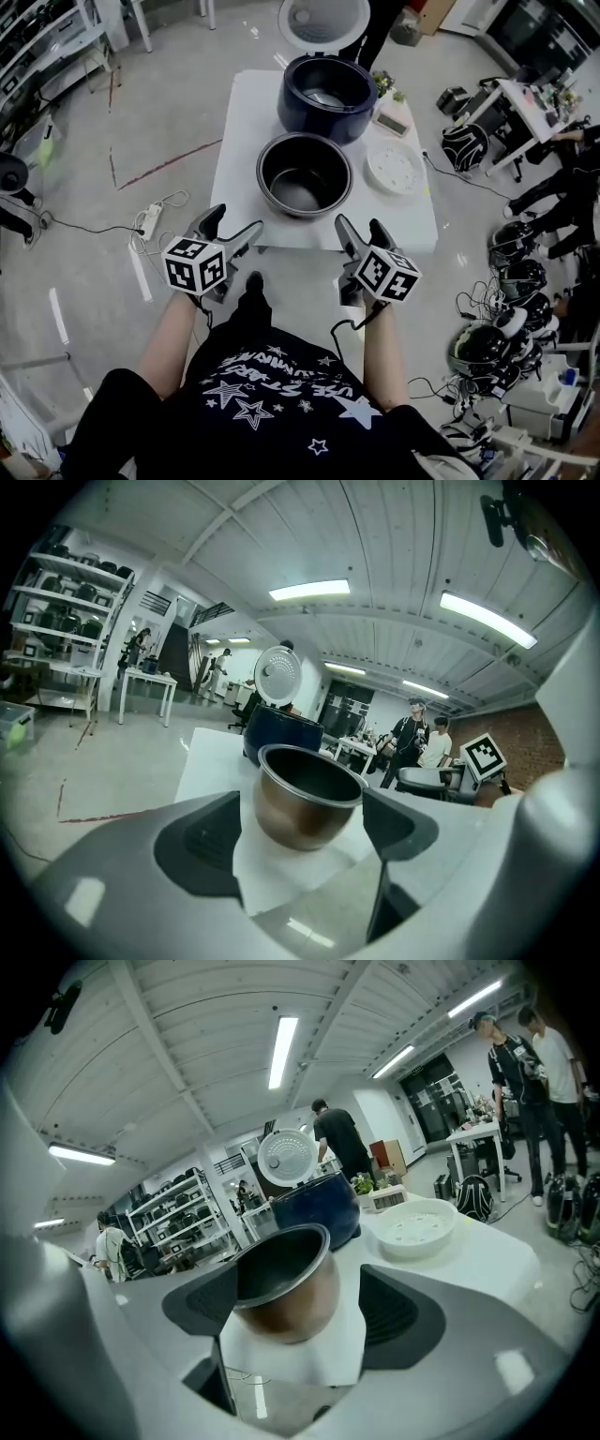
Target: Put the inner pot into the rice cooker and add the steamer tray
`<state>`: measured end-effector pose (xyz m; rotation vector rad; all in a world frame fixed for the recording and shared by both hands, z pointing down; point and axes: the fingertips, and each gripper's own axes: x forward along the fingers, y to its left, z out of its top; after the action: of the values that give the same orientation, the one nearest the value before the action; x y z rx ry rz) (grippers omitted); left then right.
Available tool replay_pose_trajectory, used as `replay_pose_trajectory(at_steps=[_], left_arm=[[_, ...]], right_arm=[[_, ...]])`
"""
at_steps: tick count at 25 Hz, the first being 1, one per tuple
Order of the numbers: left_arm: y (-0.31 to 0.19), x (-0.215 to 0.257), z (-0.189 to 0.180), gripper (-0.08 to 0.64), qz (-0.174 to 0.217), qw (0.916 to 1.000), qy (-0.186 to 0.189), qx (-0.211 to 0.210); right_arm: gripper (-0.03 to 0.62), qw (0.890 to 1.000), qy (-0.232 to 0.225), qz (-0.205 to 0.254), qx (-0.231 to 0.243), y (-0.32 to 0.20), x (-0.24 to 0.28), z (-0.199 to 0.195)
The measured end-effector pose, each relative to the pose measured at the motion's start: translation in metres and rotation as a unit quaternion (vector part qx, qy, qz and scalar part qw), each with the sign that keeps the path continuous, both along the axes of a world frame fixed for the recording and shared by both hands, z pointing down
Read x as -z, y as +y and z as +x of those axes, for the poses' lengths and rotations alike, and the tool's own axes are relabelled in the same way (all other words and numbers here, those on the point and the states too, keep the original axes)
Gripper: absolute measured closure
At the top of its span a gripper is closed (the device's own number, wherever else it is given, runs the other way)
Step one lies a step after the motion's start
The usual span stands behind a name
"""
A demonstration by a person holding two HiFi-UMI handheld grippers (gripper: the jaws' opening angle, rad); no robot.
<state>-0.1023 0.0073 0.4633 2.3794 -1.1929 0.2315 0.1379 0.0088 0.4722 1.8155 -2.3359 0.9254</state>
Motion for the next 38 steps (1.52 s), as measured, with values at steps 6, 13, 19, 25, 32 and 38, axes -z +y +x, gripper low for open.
replay_pose_trajectory(at_steps=[6,13,19,25,32,38], left_arm=[[-0.057,-0.005,-0.011,0.161,-0.007,0.9999,0.008,-0.004],[-0.113,-0.009,-0.018,0.161,-0.012,0.9998,0.007,-0.016],[-0.139,-0.013,-0.007,0.161,-0.023,0.9987,0.011,-0.045],[-0.151,-0.020,0.007,0.161,-0.032,0.9971,0.005,-0.069],[-0.157,-0.028,0.022,0.164,-0.045,0.9939,-0.024,-0.098],[-0.166,-0.042,0.035,0.205,-0.082,0.9902,-0.055,-0.099]], right_arm=[[0.184,0.999,0.028,-0.013,-0.008,-0.061,0.000,0.003],[0.199,0.996,0.052,-0.067,-0.007,-0.111,-0.020,-0.001],[0.306,0.987,0.094,-0.128,0.003,-0.125,-0.044,-0.001],[0.497,0.978,0.107,-0.178,-0.028,-0.129,-0.064,0.007],[0.508,0.979,0.093,-0.178,-0.034,-0.130,-0.065,0.004],[0.508,0.979,0.092,-0.178,-0.033,-0.130,-0.065,0.004]])
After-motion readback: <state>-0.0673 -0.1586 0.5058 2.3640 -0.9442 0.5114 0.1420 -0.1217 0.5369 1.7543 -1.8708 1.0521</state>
